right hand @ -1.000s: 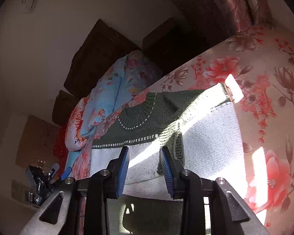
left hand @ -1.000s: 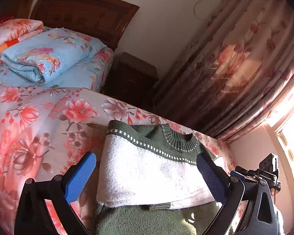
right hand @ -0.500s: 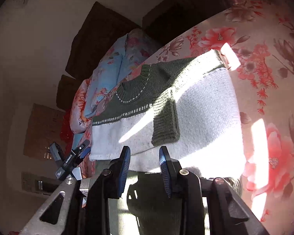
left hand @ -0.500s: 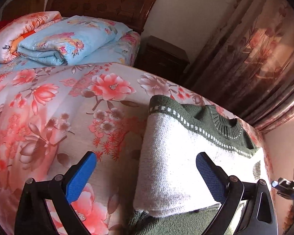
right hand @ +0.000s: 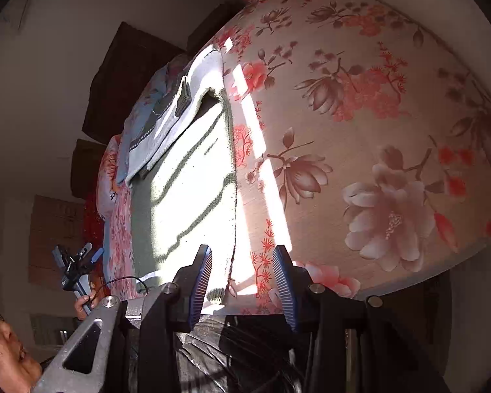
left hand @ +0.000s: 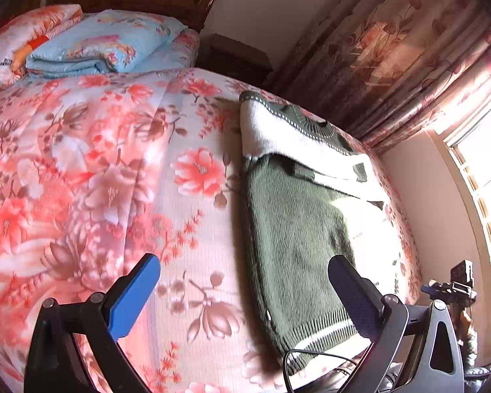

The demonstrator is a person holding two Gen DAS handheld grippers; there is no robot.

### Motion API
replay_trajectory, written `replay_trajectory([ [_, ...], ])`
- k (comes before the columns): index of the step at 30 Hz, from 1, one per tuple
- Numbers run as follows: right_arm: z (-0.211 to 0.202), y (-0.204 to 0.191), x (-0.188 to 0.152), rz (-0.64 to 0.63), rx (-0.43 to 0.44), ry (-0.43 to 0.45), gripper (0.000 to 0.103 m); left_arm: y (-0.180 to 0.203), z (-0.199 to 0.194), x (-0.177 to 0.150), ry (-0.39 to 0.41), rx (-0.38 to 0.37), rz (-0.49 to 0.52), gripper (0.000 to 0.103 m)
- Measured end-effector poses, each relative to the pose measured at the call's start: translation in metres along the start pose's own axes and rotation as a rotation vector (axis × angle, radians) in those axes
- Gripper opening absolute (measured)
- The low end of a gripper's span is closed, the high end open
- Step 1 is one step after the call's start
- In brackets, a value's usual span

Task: Fold small clothes
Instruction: 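Grasp the striped hem of the sweater with both tools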

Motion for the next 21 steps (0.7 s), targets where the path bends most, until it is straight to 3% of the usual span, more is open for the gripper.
replay_trajectory([
  [2, 0.028, 0.000, 0.008, 0.014, 0.032, -0.047, 0.040, -0.004, 0.005, -0.024, -0.038, 0.016, -0.010, 0.103],
  [5, 0.058, 0.004, 0.018, 0.056, 0.068, -0.089, 0.040, -0.007, 0.019, -0.052, -0.099, -0.041, -0.036, 0.103],
  [10, 0.070, 0.000, 0.017, 0.062, 0.091, -0.101, 0.040, 0.013, 0.055, -0.076, -0.213, -0.104, -0.031, 0.103],
  [15, 0.073, -0.012, 0.009, 0.031, 0.099, -0.105, 0.040, 0.033, 0.080, -0.081, -0.271, -0.164, -0.055, 0.103],
  [18, 0.073, -0.014, 0.008, 0.014, 0.110, -0.112, 0.040, 0.040, 0.089, -0.077, -0.310, -0.263, -0.100, 0.103],
  [21, 0.073, -0.013, 0.009, 0.008, 0.117, -0.116, 0.040, 0.046, 0.093, -0.074, -0.331, -0.302, -0.120, 0.103],
])
Point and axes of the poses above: each gripper's, at about its wrist camera, not at the fingertips, and z roughly the way its jaws point, y to its right, x to its top, the point moved 2 cm from there along z, roughly the way its jaws point, and after that the axes turned 11 degrees about -y, right-handed, at the moved point
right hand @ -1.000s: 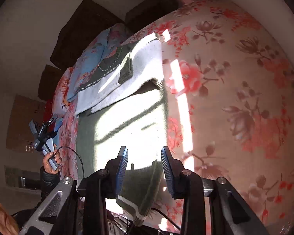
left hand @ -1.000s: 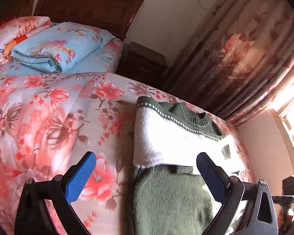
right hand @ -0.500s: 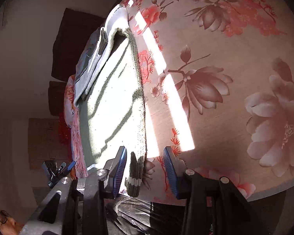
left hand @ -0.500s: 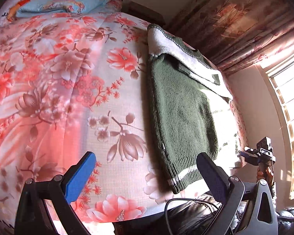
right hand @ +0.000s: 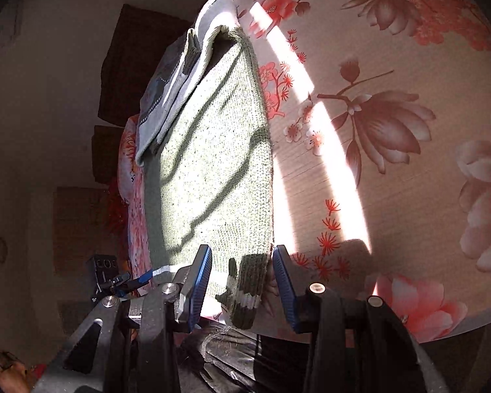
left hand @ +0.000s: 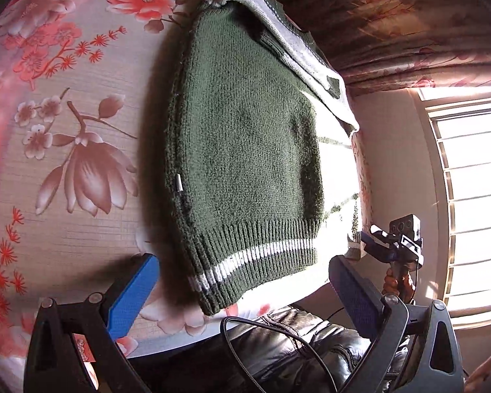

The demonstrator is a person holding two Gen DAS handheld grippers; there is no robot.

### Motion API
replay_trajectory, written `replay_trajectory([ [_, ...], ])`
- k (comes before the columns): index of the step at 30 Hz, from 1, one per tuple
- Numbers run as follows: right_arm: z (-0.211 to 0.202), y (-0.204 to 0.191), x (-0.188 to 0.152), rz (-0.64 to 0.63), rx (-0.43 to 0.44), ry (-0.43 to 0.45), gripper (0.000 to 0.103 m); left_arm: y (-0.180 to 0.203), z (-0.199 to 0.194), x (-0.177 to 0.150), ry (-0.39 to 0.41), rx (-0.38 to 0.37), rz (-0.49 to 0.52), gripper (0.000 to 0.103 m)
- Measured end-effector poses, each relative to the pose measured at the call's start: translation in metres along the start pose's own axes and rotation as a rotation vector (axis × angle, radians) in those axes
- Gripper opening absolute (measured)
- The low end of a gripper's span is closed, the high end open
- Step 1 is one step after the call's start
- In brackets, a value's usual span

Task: Fold small clothes
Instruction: 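Grasp the striped hem of the sweater with both tools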

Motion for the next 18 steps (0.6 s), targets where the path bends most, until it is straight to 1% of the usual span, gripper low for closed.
replay_trajectory([
  [2, 0.001, 0.003, 0.001, 0.004, -0.005, 0.000, 0.040, 0.004, 0.006, 0.003, -0.029, -0.058, -0.013, 0.103],
  [3, 0.002, 0.004, 0.003, 0.007, -0.014, 0.001, 0.040, 0.006, 0.009, 0.004, -0.041, -0.073, -0.015, 0.103],
  [5, 0.002, 0.009, 0.003, 0.015, -0.019, 0.001, 0.040, 0.013, 0.012, 0.007, -0.059, -0.058, -0.005, 0.103],
  [6, 0.002, 0.010, 0.003, 0.020, -0.010, 0.002, 0.040, 0.015, 0.015, 0.008, -0.075, -0.063, -0.002, 0.103],
  [8, 0.000, 0.012, 0.004, 0.029, -0.003, 0.006, 0.040, 0.018, 0.021, 0.010, -0.123, -0.105, 0.000, 0.103],
  [10, -0.002, 0.011, 0.004, 0.030, -0.013, 0.008, 0.040, 0.020, 0.032, 0.009, -0.196, -0.172, 0.006, 0.103],
  [11, -0.002, 0.011, 0.005, 0.031, -0.014, 0.006, 0.040, 0.022, 0.035, 0.008, -0.215, -0.186, 0.018, 0.103],
  [14, 0.000, 0.008, 0.007, 0.025, -0.020, -0.002, 0.040, 0.028, 0.036, 0.012, -0.213, -0.183, 0.048, 0.103],
  [17, 0.010, 0.003, 0.009, 0.020, 0.003, -0.038, 0.040, 0.026, 0.033, 0.020, -0.179, -0.218, 0.044, 0.103],
  [18, 0.015, 0.002, 0.009, 0.021, 0.020, -0.053, 0.040, 0.025, 0.031, 0.023, -0.159, -0.216, 0.044, 0.103],
])
Point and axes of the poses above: each gripper's, at about its wrist camera, not at the fingertips, and z roughly the way its jaws point, y to its right, x to its top, the point moved 2 cm from there along z, roughly the way its jaws point, and after that the axes turned 11 degrees about -y, right-handed, at the moved point
